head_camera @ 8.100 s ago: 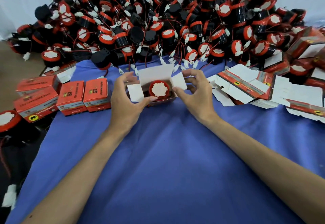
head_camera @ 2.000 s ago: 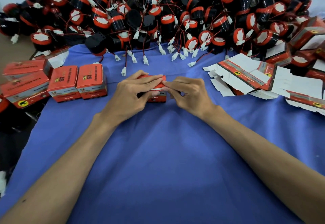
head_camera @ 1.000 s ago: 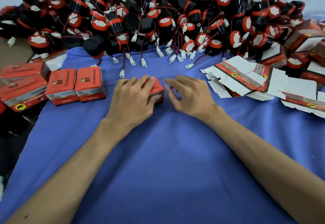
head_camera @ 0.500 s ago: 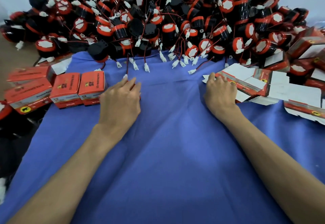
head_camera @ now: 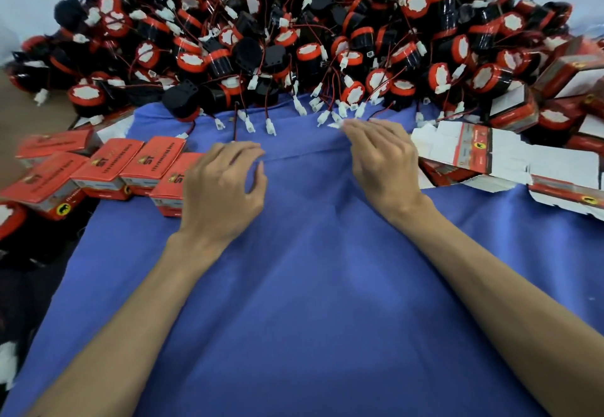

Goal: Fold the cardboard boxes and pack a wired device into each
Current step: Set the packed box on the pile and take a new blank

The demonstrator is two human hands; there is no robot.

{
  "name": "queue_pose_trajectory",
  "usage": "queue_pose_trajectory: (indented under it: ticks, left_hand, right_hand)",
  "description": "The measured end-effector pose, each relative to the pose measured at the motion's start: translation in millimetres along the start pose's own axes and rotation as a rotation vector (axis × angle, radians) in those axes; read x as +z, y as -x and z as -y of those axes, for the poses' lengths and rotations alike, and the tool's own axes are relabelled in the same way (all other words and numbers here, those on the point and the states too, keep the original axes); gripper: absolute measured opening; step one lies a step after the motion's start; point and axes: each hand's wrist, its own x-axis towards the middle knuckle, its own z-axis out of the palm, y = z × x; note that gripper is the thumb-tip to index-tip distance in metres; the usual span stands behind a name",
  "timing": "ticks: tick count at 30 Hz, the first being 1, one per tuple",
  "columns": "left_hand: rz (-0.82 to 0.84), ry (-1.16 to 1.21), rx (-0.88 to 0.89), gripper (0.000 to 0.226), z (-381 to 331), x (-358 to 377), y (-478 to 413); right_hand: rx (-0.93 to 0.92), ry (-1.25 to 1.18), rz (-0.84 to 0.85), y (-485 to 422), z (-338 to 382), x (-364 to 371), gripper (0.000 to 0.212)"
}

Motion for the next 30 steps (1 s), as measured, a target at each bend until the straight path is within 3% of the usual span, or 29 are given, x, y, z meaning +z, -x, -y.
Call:
queue_pose_trajectory:
  ticks: [2, 5, 8, 13, 17, 19, 26, 30]
  left_hand:
    - [0.065, 0.277, -0.137, 0.022, -12.4, 3.2, 2.3]
    - [0.177, 0.906, -0.636, 0.028, -27.0, 6.3, 0.3]
    - [0.183, 1.197, -0.903, 0.039, -24.6, 6.4, -5.4]
    - [0.297, 1.284, -0.872, 0.049, -18.4, 2.0, -3.1]
    - [0.292, 1.323, -0.798, 0.03, -16.5, 0.2, 1.3]
    - [0.289, 1.325, -0.767, 0.032, -15.5, -1.7, 1.7]
    - [0.267, 1.239, -0.75, 0.031, -14.5, -0.2, 0.5]
    - [0.228, 1.257, -0.733, 0.033, -11.8, 1.0, 2.3]
  right_hand:
    - [-0.123, -0.163, -0.041, -2.7, 16.3, 0.2, 0.024]
    - [-0.243, -0.362, 0.016, -1.6, 40.6, -3.7, 0.022]
    - [-0.239, -0.464, 0.11, 2.9, 51.7, -5.9, 0.026]
    - [-0.199, -0.6, 0.21, 5.3, 63.8, -3.1, 0.021]
    - [-0.149, -0.636, 0.198, 7.3, 65.5, 2.1, 0.017]
    - [-0.15, -0.636, 0.166, 8.4, 66.1, 4.5, 0.017]
    - [-0.164, -0.519, 0.139, 8.7, 66.6, 5.5, 0.018]
    - [-0.043, -0.371, 0.254, 6.0, 67.1, 0.6, 0.038]
